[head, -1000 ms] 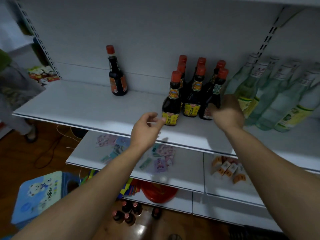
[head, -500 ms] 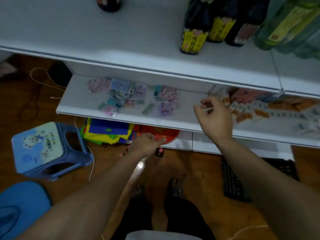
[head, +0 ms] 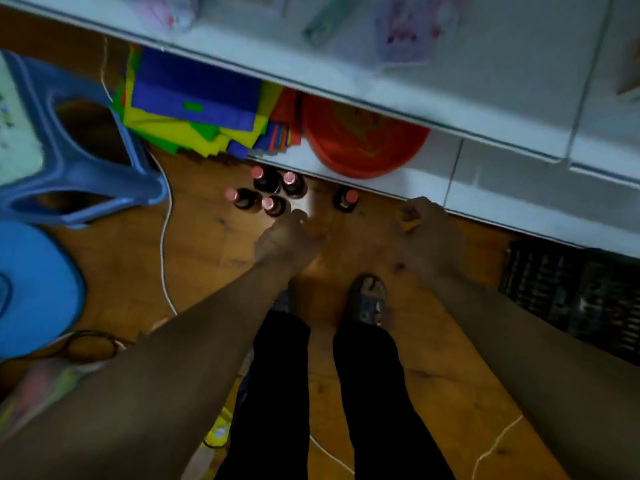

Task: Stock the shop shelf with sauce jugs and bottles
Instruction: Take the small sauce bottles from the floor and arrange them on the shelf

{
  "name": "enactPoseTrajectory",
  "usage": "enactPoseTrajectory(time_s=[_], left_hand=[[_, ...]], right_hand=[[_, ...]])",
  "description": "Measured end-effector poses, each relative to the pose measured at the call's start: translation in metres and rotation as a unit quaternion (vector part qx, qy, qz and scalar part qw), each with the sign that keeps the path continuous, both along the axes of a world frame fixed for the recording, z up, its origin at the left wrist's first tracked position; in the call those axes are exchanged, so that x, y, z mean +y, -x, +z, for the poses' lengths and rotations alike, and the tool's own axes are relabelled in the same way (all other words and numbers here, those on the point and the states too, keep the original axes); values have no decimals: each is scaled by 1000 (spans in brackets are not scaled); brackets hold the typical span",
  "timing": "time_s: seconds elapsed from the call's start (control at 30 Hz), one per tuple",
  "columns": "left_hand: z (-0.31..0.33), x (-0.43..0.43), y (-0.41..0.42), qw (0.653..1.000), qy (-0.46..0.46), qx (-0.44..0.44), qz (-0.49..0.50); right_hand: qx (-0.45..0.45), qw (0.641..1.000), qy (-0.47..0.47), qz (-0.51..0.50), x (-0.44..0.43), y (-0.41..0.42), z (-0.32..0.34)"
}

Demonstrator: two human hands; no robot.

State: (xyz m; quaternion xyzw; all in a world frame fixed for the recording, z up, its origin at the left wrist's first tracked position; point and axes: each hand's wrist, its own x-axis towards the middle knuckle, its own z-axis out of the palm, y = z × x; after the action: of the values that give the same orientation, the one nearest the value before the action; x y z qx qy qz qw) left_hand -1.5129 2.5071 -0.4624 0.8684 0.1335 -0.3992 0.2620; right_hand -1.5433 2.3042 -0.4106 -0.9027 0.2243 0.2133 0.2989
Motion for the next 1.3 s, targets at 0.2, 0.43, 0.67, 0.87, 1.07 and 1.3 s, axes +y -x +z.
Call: enactPoseTrajectory(time_s=[0.2, 0.43, 0.67, 0.87, 1.07, 1.3], left_hand=[[-91, 13, -22, 997, -30, -66, 1], [-171, 19, -61, 994, -34, -105, 14], [-214, 15, -84, 990, -19, -136, -15], [-223, 20, -84, 980, -29, -199, -12], [-190, 20, -64, 978, -4, -207, -8], [-109, 14, -42, 981, 11, -193, -11]], right_hand=[[27, 1000, -9, -11, 17, -8, -134], [6, 999, -17, -44, 34, -29, -225], [-9, 998, -36, -56, 38, -43, -265], [-36, 998, -13, -58, 37, -48, -276], [-23, 998, 8, -53, 33, -29, -241], [-24, 999, -1, -28, 28, -9, -150]])
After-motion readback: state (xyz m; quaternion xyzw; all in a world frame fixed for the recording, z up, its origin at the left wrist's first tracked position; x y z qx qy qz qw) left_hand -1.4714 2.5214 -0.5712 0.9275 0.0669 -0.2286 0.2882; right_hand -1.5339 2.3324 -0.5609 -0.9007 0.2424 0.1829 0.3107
